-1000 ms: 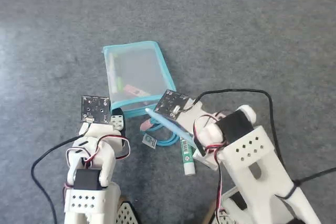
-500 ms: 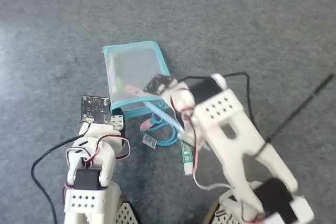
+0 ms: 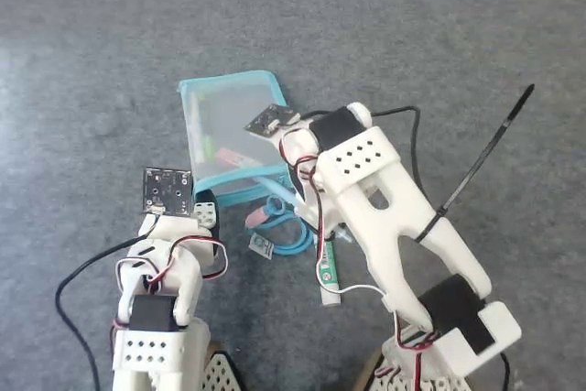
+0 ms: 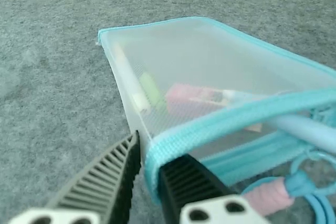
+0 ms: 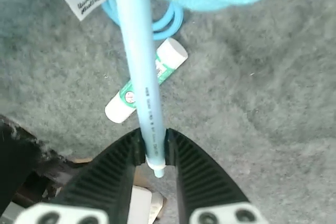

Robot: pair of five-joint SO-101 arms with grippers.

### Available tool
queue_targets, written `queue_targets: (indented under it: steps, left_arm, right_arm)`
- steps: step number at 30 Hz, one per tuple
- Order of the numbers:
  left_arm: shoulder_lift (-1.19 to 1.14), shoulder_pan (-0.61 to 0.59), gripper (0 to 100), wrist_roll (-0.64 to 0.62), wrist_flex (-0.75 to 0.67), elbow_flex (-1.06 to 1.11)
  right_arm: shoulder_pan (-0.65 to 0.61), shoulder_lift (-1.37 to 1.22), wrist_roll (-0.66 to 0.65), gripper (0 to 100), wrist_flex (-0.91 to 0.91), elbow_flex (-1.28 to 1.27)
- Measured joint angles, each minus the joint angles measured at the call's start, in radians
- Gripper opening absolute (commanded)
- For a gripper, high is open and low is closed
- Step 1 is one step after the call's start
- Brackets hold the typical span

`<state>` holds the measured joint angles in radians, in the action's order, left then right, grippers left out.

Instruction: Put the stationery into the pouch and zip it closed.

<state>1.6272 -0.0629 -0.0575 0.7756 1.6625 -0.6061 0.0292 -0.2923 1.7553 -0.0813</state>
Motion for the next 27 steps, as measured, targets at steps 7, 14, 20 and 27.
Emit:
queue_targets:
  steps: [7,14,20,27]
  left_arm:
    - [0.0,0.0,1,0.0,0.0,0.0]
    - [0.0,-0.002,1,0.0,0.0,0.0]
    - [0.0,-0.002,1,0.0,0.0,0.0]
    - [0.0,-0.002,1,-0.005,0.0,0.0]
  right_arm:
    - [0.003,0.0,0.0,0.7,0.0,0.098]
    - [-0.094,-0.021,0.012,0.7,-0.006,0.247]
    - [-0.112,-0.157,0.048,0.9,-0.153,0.324]
    - [-0.112,-0.192,0.124,13.1,-0.252,0.397]
